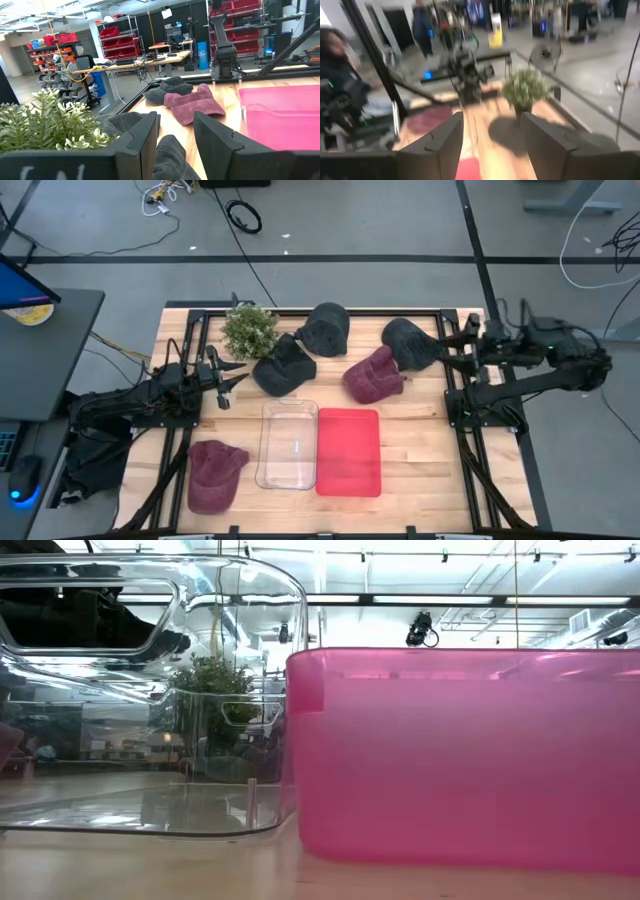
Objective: Pick & Place hat
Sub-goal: Put the top red cap into the red bin
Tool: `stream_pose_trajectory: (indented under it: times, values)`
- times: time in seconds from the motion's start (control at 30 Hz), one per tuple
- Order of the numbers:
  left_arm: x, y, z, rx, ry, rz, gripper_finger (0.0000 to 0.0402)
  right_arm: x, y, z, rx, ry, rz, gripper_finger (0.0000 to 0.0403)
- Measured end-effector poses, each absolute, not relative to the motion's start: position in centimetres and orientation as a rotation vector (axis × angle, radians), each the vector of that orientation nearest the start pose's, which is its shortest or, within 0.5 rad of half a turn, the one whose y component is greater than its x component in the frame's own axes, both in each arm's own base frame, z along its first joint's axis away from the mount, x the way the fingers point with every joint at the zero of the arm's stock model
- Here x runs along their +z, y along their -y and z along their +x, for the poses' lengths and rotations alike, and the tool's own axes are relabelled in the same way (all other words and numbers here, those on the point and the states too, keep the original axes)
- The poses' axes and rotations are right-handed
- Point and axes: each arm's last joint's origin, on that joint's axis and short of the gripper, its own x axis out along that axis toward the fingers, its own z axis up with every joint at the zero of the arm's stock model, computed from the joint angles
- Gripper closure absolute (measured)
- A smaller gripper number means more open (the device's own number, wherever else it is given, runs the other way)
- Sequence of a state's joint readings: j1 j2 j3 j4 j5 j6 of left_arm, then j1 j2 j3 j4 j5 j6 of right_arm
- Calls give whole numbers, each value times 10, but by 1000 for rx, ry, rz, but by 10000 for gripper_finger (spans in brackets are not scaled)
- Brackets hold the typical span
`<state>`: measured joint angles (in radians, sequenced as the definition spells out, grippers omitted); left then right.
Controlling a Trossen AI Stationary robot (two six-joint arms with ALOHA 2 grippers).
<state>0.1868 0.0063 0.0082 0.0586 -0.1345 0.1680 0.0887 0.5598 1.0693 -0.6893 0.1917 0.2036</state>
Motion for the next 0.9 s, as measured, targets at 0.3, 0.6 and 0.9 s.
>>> stream_pose_trajectory:
  times: [0.3, 0.6, 0.9]
  values:
    - [171, -22, 95, 325, 34, 168, 268, 397, -4, 113, -170, -487, 194, 198]
    - [171, -22, 95, 326, 34, 168, 268, 377, -7, 142, -189, -728, 126, 198]
    - [171, -22, 95, 326, 34, 168, 268, 353, -11, 180, -172, -753, 104, 198]
